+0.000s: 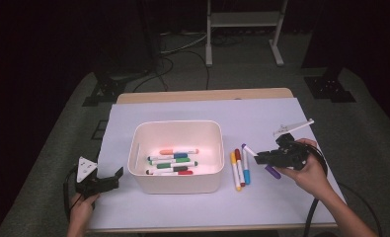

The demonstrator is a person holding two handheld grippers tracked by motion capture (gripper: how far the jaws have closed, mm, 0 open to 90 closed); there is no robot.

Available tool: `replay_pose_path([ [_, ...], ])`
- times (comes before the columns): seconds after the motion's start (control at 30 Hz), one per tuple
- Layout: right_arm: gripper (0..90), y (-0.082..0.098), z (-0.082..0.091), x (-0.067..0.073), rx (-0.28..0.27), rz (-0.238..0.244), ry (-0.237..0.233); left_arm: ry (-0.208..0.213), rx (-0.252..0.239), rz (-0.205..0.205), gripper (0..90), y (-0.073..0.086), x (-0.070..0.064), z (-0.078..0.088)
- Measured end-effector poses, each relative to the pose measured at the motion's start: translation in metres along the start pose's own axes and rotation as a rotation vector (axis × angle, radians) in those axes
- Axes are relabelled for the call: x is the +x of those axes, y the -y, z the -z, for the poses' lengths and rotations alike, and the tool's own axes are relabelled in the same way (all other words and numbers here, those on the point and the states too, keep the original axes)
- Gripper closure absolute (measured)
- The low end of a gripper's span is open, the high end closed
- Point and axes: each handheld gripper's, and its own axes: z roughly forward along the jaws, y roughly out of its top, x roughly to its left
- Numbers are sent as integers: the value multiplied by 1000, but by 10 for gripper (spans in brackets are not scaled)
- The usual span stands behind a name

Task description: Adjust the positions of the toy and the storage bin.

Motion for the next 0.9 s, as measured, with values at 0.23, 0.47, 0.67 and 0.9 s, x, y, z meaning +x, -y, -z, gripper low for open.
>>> replay_pose_path([
  [0.23,756,-16,8,9,-9,30,-11,0,0,0,0,0,0,0],
  [0.47,756,-33,15,22,-10,68,-26,1,-2,0,0,0,0,0],
  [0.67,757,-48,22,36,-23,111,-39,3,2,0,0,0,0,0],
  [0.9,756,-64,27,51,-28,138,-75,2,2,1,0,0,0,0],
])
